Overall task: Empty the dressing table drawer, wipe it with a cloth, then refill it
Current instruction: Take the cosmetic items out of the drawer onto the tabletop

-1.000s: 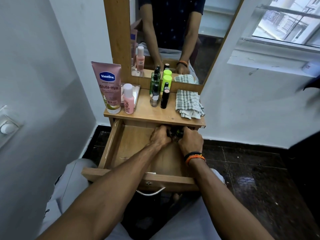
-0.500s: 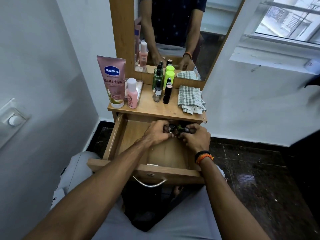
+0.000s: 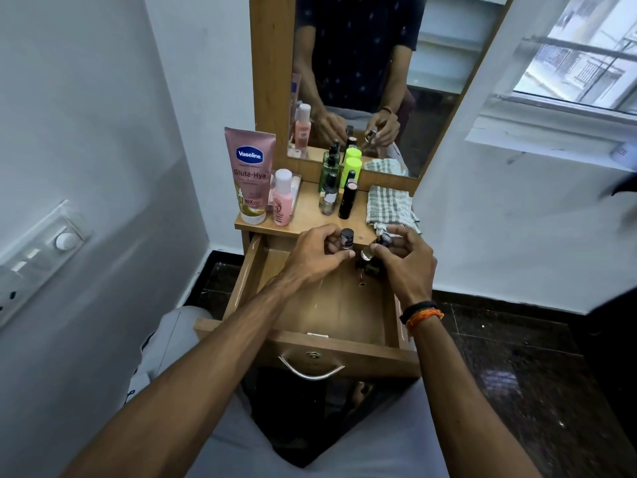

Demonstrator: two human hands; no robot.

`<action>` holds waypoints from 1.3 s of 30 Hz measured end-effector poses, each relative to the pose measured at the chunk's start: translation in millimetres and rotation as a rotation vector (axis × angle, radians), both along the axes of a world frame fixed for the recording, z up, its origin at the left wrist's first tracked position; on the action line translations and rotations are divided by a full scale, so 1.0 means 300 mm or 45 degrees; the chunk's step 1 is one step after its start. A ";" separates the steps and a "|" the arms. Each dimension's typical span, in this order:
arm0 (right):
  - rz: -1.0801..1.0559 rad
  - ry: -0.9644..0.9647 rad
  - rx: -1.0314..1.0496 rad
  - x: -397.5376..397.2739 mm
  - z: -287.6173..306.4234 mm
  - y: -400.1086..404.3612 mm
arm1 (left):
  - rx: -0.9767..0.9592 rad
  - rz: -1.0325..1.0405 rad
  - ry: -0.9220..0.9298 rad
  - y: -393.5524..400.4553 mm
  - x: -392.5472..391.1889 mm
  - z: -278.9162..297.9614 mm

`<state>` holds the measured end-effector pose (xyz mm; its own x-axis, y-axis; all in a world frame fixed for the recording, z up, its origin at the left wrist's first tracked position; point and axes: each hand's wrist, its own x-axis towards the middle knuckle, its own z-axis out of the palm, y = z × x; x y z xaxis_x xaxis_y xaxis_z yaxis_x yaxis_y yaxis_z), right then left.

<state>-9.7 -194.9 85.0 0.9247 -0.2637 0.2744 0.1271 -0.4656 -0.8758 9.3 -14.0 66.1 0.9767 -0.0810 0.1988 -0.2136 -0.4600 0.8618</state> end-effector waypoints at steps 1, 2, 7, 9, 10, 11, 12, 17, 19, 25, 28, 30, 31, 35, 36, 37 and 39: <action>0.016 -0.028 -0.048 0.013 0.015 0.012 | 0.013 0.033 -0.023 0.001 0.001 0.013; 0.029 -0.049 -0.094 0.027 0.025 0.020 | 0.039 0.064 -0.051 0.001 0.004 0.024; 0.094 -0.105 -0.200 0.107 0.051 0.067 | 0.061 0.204 -0.145 0.001 0.038 0.043; 0.121 -0.100 -0.218 0.138 0.048 0.082 | 0.041 0.273 -0.147 0.001 0.056 0.038; 0.131 -0.090 -0.225 0.152 0.043 0.090 | 0.030 0.298 -0.144 0.001 0.062 0.039; 0.137 -0.081 -0.237 0.165 0.040 0.098 | 0.018 0.317 -0.140 0.000 0.068 0.041; 0.143 -0.075 -0.247 0.174 0.037 0.106 | 0.007 0.333 -0.141 -0.002 0.072 0.041; 0.147 -0.103 -0.263 0.215 0.023 0.141 | -0.002 0.406 -0.114 -0.005 0.106 0.025; 0.130 -0.107 -0.266 0.229 0.017 0.147 | 0.021 0.437 -0.104 -0.005 0.118 0.018; 0.078 -0.147 -0.291 0.239 -0.004 0.149 | 0.045 0.486 -0.105 -0.002 0.137 0.010; 0.074 -0.154 -0.306 0.238 -0.015 0.149 | 0.057 0.485 -0.108 -0.005 0.146 0.007; 0.072 -0.153 -0.309 0.237 -0.024 0.150 | 0.062 0.498 -0.121 -0.009 0.150 0.007; 0.072 -0.152 -0.306 0.235 -0.029 0.151 | 0.064 0.501 -0.126 -0.010 0.152 0.006; 0.059 -0.130 -0.306 0.230 -0.049 0.154 | 0.060 0.502 -0.142 -0.012 0.157 0.001; 0.053 -0.126 -0.307 0.230 -0.051 0.155 | 0.051 0.503 -0.146 -0.013 0.156 0.002; 0.047 -0.120 -0.306 0.230 -0.052 0.156 | 0.041 0.505 -0.148 -0.013 0.156 0.002; 0.040 -0.107 -0.305 0.231 -0.049 0.157 | 0.020 0.506 -0.151 -0.014 0.155 0.002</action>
<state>59.6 -147.9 70.2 0.9026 -0.1536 0.4022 0.2126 -0.6535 -0.7265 55.9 -18.2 66.6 0.9029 0.2942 0.3133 -0.1136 -0.5397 0.8342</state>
